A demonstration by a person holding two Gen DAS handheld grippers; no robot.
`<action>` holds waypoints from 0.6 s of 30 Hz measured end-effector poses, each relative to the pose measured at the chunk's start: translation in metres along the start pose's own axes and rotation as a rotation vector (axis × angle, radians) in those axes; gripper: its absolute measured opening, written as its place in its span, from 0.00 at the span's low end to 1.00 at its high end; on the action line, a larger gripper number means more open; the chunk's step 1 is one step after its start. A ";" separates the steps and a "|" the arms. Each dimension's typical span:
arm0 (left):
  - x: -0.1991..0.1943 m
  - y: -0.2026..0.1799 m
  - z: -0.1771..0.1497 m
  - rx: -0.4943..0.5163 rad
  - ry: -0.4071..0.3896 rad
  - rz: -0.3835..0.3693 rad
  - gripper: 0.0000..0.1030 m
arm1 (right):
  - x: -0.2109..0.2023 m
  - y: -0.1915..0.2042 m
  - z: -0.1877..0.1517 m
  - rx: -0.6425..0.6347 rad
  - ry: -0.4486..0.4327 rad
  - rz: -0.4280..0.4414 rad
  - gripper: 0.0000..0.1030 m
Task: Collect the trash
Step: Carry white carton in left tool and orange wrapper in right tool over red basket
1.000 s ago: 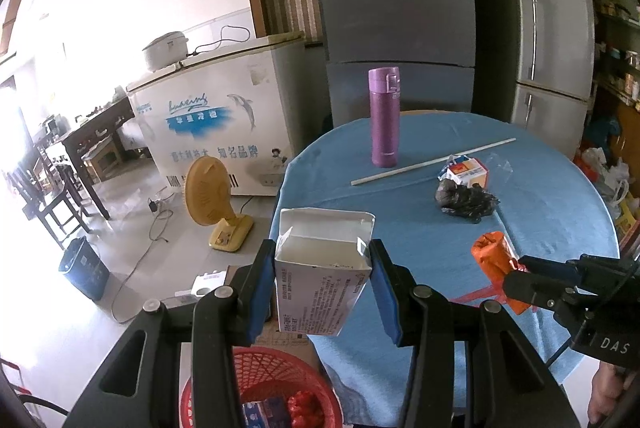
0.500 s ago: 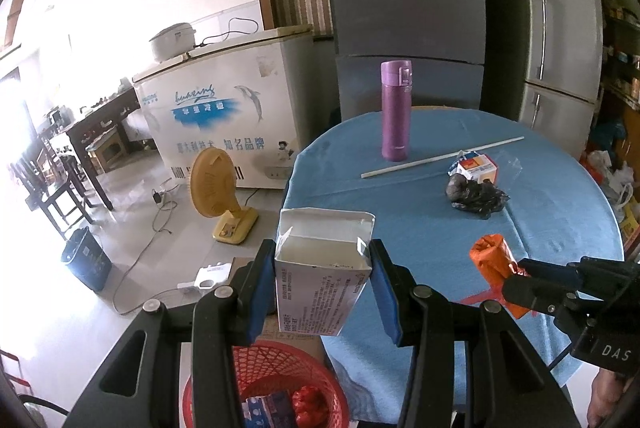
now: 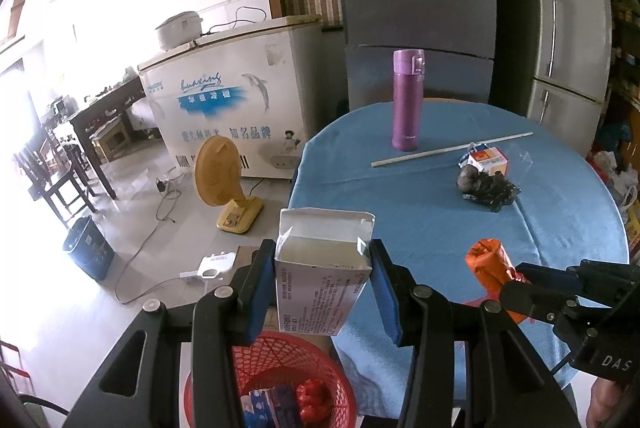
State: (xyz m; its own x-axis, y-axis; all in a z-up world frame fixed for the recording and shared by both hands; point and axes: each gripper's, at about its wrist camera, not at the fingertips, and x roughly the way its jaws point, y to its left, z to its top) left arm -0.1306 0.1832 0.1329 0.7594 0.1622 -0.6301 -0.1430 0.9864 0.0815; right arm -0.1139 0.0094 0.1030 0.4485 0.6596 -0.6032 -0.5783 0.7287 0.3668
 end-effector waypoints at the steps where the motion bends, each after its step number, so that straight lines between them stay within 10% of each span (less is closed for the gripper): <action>1: 0.001 0.001 -0.001 -0.002 0.003 0.002 0.46 | 0.002 0.000 0.000 -0.003 0.003 0.001 0.30; 18: 0.013 0.024 -0.016 -0.041 0.045 0.034 0.46 | 0.028 0.017 -0.001 -0.046 0.060 0.041 0.30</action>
State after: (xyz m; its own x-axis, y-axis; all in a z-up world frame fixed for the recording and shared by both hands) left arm -0.1339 0.2084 0.1143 0.7247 0.1935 -0.6614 -0.1950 0.9781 0.0726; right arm -0.1115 0.0399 0.0913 0.3829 0.6758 -0.6299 -0.6269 0.6909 0.3601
